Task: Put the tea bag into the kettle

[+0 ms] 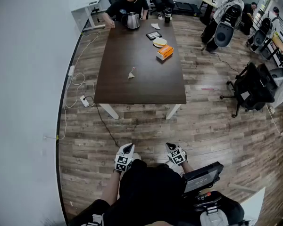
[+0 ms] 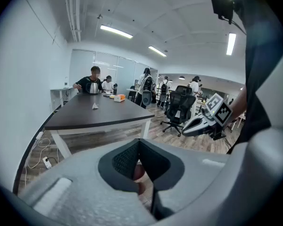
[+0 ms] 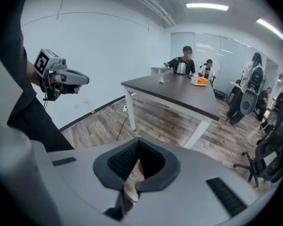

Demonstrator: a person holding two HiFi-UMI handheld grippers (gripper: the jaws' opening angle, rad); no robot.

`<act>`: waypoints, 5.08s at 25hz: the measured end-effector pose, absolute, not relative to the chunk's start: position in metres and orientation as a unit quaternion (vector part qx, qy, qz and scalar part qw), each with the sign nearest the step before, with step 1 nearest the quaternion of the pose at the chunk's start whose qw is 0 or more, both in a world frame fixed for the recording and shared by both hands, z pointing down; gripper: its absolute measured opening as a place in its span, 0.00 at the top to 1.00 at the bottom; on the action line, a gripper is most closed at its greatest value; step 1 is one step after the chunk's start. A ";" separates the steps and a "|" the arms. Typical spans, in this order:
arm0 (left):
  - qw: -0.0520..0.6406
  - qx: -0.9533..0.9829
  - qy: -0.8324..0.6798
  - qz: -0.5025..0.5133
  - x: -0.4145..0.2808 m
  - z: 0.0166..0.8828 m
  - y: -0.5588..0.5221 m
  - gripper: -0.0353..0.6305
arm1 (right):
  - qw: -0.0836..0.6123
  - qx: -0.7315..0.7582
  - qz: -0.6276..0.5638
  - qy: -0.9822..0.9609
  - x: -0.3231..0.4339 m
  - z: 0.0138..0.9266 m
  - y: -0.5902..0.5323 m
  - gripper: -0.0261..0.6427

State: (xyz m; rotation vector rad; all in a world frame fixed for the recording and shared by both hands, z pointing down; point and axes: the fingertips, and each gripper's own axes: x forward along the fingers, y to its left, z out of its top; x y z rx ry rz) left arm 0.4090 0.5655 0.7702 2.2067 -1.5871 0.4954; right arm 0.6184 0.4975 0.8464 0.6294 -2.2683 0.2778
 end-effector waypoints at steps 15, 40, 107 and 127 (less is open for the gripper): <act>0.123 0.817 -0.553 0.107 0.397 0.692 0.537 0.95 | 0.210 0.250 0.073 -0.942 0.528 0.713 0.475 0.95; 0.083 0.855 -0.512 0.005 0.346 0.603 0.517 0.95 | 0.097 0.270 -0.023 -0.958 0.433 0.586 0.463 0.95; 0.063 0.863 -0.500 0.025 0.170 0.573 0.328 0.95 | 0.074 0.324 -0.041 -0.942 0.233 0.561 0.267 0.95; 0.093 0.845 -0.515 0.109 0.186 0.598 0.223 0.95 | 0.110 0.272 0.042 -0.955 0.226 0.639 0.138 0.95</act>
